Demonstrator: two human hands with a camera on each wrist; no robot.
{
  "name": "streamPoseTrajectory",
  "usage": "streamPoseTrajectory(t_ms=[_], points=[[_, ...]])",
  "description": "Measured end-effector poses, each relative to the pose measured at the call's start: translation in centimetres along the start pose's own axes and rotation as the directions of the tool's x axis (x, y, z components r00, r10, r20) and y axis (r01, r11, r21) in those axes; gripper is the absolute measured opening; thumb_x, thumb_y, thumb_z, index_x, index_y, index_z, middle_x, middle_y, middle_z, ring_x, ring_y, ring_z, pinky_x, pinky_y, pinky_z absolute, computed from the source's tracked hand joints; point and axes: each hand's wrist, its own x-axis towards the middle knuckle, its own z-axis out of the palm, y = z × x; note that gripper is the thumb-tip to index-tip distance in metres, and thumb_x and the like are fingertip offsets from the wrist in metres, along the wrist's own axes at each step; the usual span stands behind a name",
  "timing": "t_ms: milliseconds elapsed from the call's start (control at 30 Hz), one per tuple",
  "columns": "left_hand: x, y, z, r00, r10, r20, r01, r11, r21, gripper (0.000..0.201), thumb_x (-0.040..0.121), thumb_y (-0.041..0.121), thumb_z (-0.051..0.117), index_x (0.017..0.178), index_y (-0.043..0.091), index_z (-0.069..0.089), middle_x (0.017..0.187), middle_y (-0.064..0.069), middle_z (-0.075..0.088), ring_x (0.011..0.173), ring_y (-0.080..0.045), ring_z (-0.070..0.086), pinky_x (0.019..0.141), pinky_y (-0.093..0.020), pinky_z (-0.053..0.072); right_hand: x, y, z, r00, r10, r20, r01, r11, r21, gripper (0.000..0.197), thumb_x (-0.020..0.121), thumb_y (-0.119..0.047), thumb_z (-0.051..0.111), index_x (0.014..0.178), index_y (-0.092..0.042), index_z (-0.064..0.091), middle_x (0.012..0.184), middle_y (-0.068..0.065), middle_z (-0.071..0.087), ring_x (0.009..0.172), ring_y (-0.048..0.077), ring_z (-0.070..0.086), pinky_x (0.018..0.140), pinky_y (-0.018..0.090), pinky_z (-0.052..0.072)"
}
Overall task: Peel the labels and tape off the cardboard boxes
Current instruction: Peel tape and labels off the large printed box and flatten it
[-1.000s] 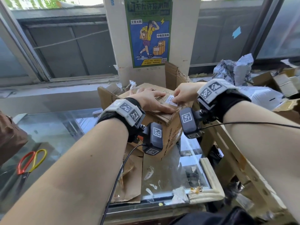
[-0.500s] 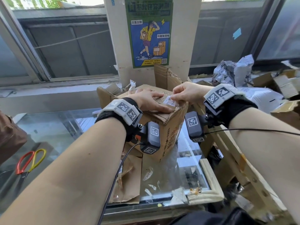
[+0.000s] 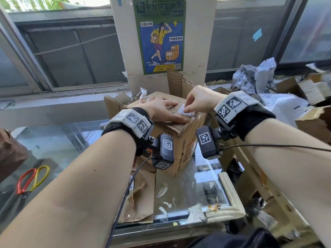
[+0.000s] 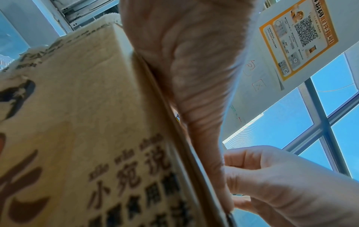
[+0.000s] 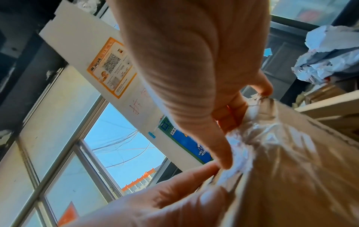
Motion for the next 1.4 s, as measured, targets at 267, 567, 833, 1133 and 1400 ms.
streamPoseTrajectory(t_ms=[267,567,833,1133,1400], points=[[-0.1,-0.2,0.0,1.0,0.0,-0.002,0.0,1.0,-0.01,0.091,0.064,0.083,0.055,0.144,0.053,0.026,0.161,0.007,0.013,0.147,-0.027,0.005,0.117,-0.055,0.003,-0.5,-0.3,-0.3,0.998,-0.065,0.003,0.065,0.997,0.049,0.013,0.081,-0.011,0.073,0.092,-0.005,0.073,0.088,0.005,0.067,0.072,0.01,0.057,0.066,0.023,0.048],[0.0,-0.2,-0.2,1.0,0.002,-0.003,-0.002,1.0,-0.018,0.089,0.066,0.081,0.057,0.144,0.053,0.026,0.161,0.008,0.012,0.147,-0.026,0.004,0.117,-0.053,0.004,-1.4,1.0,-1.2,0.993,-0.006,0.117,-0.042,0.914,0.404,0.004,0.083,-0.015,0.071,0.084,-0.012,0.071,0.086,0.007,0.069,0.076,0.015,0.062,0.071,0.029,0.049],[0.1,0.0,-0.1,1.0,0.012,0.006,-0.011,1.0,-0.026,0.088,0.067,0.079,0.057,0.145,0.052,0.026,0.161,0.009,0.011,0.147,-0.027,0.004,0.118,-0.054,0.004,-1.7,1.8,-1.3,0.981,0.029,0.19,-0.137,0.798,0.587,0.001,0.086,-0.008,0.065,0.085,-0.009,0.065,0.08,0.004,0.066,0.066,0.01,0.061,0.051,0.015,0.051],[0.2,0.0,-0.1,1.0,0.016,0.003,-0.016,0.999,-0.043,0.087,0.068,0.077,0.059,0.145,0.051,0.026,0.161,0.008,0.012,0.147,-0.026,0.005,0.118,-0.054,0.005,-1.6,2.3,-1.3,0.972,0.008,0.234,-0.162,0.746,0.646,0.006,0.09,-0.008,0.058,0.087,-0.009,0.062,0.085,0.006,0.065,0.066,0.008,0.063,0.05,0.015,0.051],[0.2,-0.1,-0.1,1.0,0.019,-0.004,-0.019,0.998,-0.065,0.087,0.067,0.077,0.06,0.144,0.052,0.028,0.16,0.009,0.013,0.147,-0.024,0.006,0.118,-0.055,0.004,-1.3,2.5,-1.2,0.971,-0.037,0.237,-0.127,0.758,0.64,0.012,0.095,-0.007,0.051,0.086,-0.01,0.058,0.084,0.006,0.063,0.057,0.004,0.062,0.048,0.014,0.048]])
